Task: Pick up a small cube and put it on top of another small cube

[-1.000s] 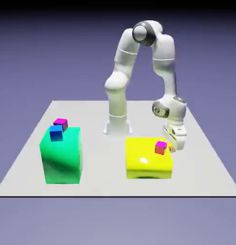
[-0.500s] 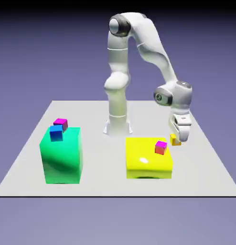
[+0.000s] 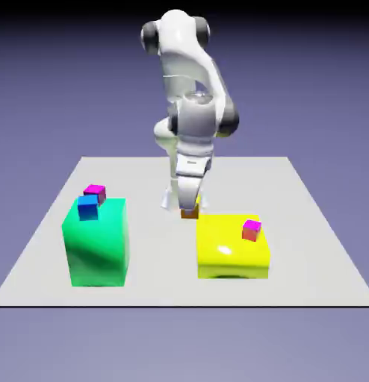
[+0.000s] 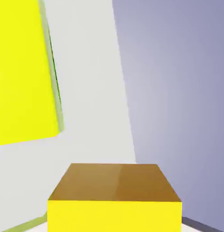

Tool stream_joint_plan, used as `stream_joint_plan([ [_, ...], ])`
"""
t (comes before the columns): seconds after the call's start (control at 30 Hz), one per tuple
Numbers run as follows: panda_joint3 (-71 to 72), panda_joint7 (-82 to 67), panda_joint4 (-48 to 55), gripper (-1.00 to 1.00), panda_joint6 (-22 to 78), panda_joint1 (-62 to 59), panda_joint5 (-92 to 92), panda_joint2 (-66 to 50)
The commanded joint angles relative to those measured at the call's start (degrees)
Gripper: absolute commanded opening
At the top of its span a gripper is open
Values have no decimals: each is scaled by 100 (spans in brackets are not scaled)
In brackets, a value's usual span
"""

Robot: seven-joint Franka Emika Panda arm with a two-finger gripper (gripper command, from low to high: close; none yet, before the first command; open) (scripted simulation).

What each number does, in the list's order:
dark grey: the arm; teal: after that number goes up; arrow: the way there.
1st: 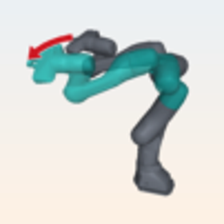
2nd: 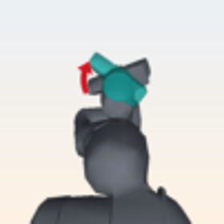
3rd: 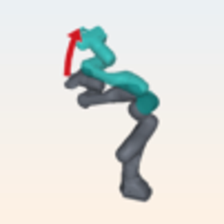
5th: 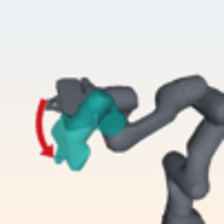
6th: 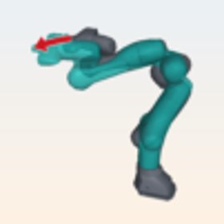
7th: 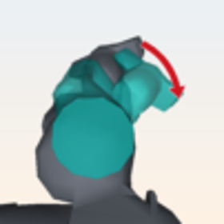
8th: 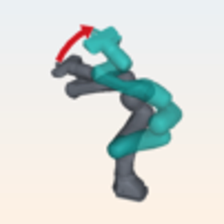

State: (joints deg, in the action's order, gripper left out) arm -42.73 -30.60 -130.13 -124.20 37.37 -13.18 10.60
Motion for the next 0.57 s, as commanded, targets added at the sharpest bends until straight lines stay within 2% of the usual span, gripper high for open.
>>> stream_joint_plan([
  [0.0, -90, -180, 115, -100, 152, -208, -51, 60],
  [0.2, -635, -1271, 783, -100, 1089, -1432, -333, 416],
  [0.27, -797, -1403, 650, -100, 1057, -1344, -403, 425],
  [0.43, -1097, -1681, -1, -100, -70, -1353, -66, -182],
  [0.47, -1097, -1681, -1, 100, -70, -1353, -66, -182],
  [0.53, -1031, -1619, 143, 100, 179, -1351, -140, -48],
])
